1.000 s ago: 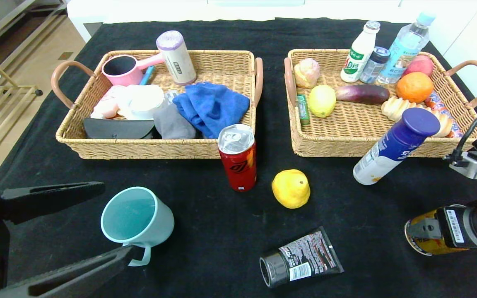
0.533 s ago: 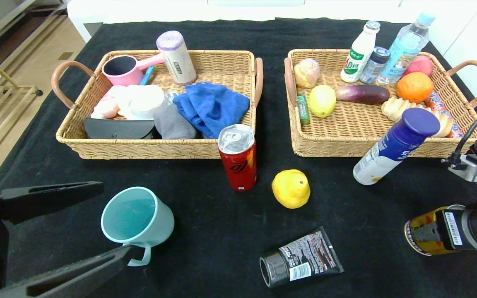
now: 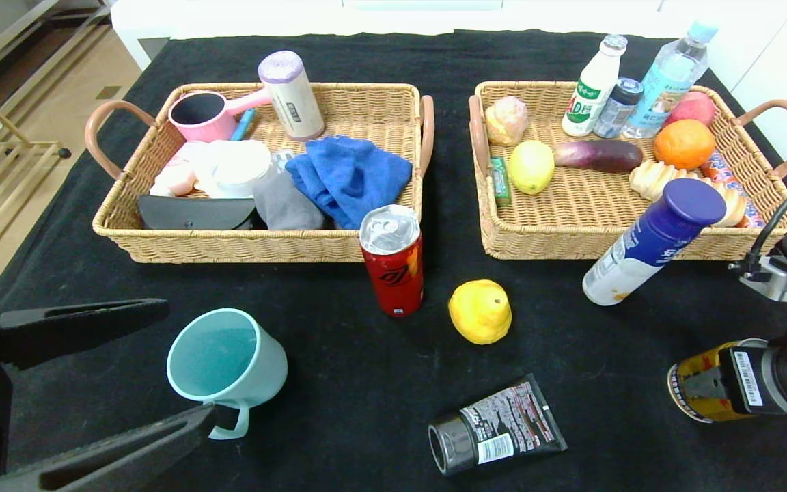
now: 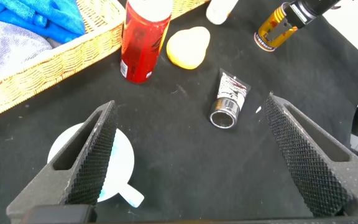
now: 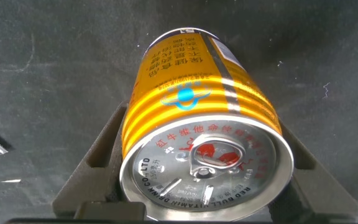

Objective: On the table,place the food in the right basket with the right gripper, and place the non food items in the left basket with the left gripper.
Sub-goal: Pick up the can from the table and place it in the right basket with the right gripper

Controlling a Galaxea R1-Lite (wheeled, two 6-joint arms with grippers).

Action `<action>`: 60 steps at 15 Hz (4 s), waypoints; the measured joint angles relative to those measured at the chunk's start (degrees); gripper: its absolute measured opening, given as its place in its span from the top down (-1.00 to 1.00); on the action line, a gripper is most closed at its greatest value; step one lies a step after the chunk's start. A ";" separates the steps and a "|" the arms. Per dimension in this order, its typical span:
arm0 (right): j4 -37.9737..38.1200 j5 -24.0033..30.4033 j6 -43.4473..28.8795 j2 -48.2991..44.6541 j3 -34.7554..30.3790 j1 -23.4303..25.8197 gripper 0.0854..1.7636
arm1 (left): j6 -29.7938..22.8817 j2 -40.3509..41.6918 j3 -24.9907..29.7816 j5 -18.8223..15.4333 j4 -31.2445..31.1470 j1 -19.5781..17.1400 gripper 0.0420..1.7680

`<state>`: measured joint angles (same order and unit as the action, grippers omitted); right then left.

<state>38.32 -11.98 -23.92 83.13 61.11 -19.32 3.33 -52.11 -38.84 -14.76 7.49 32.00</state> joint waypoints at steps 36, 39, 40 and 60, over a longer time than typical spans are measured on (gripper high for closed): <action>-38.07 2.82 10.83 11.72 24.53 9.79 -0.31 | 0.09 0.63 -0.10 -0.06 0.09 -0.02 -0.94; -38.42 4.35 11.06 13.87 26.73 10.84 -0.31 | 0.09 0.71 -0.10 -0.09 0.11 0.00 -0.94; -39.36 4.35 11.19 14.64 27.33 11.28 -0.31 | 0.09 0.71 -0.10 -0.11 0.11 0.00 -0.94; -42.53 4.39 12.84 16.09 25.91 11.78 -0.75 | 0.52 0.93 -0.18 0.00 0.23 -0.09 -0.94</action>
<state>-4.22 -7.59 -11.08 99.22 87.02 -7.55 3.85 -51.19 -39.02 -14.76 7.72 31.91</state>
